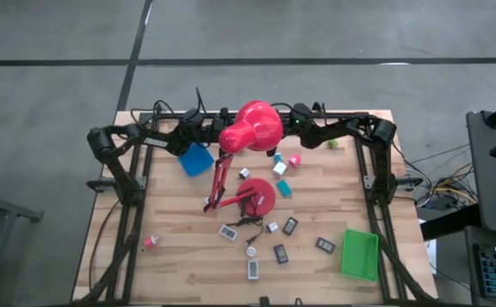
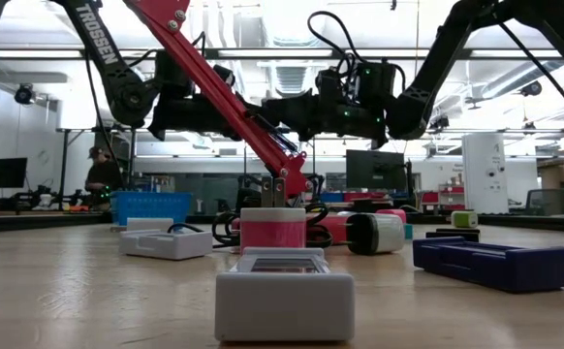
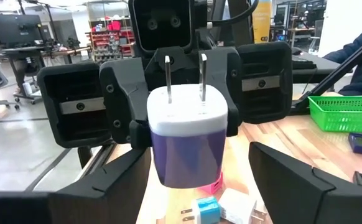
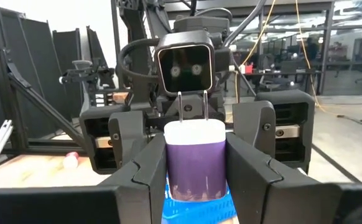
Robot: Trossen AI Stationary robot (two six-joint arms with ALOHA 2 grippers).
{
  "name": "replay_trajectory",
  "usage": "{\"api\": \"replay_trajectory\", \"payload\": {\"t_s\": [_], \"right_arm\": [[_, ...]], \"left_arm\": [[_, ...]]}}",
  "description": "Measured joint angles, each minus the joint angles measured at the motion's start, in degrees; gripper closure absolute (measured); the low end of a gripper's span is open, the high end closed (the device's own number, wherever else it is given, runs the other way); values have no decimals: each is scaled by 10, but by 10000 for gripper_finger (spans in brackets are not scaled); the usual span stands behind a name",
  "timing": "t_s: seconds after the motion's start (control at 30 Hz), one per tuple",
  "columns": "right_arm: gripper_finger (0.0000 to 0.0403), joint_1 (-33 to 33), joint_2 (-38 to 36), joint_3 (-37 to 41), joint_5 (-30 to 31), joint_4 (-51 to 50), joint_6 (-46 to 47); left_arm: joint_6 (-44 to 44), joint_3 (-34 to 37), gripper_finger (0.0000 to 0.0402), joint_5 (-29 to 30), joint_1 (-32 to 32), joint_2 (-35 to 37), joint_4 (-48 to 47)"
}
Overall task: Pick & Place Office items
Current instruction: Put the purple charger adapter into the blue bin
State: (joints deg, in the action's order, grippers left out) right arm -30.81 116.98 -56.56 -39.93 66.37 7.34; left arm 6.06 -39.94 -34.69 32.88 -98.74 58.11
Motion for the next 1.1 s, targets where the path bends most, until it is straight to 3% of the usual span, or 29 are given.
{"api": "replay_trajectory", "payload": {"t_s": [0.13,0.53,0.7,1.1], "right_arm": [[282,0,-1,5,-24,19,-5],[282,0,-4,7,-18,22,-3],[282,0,4,13,-31,-16,-3],[282,-1,-2,11,-12,2,-11]], "left_arm": [[6,4,129,-5,0,0,1],[10,8,130,-8,22,1,1],[10,5,130,11,39,10,43],[-4,14,130,-5,57,6,17]]}}
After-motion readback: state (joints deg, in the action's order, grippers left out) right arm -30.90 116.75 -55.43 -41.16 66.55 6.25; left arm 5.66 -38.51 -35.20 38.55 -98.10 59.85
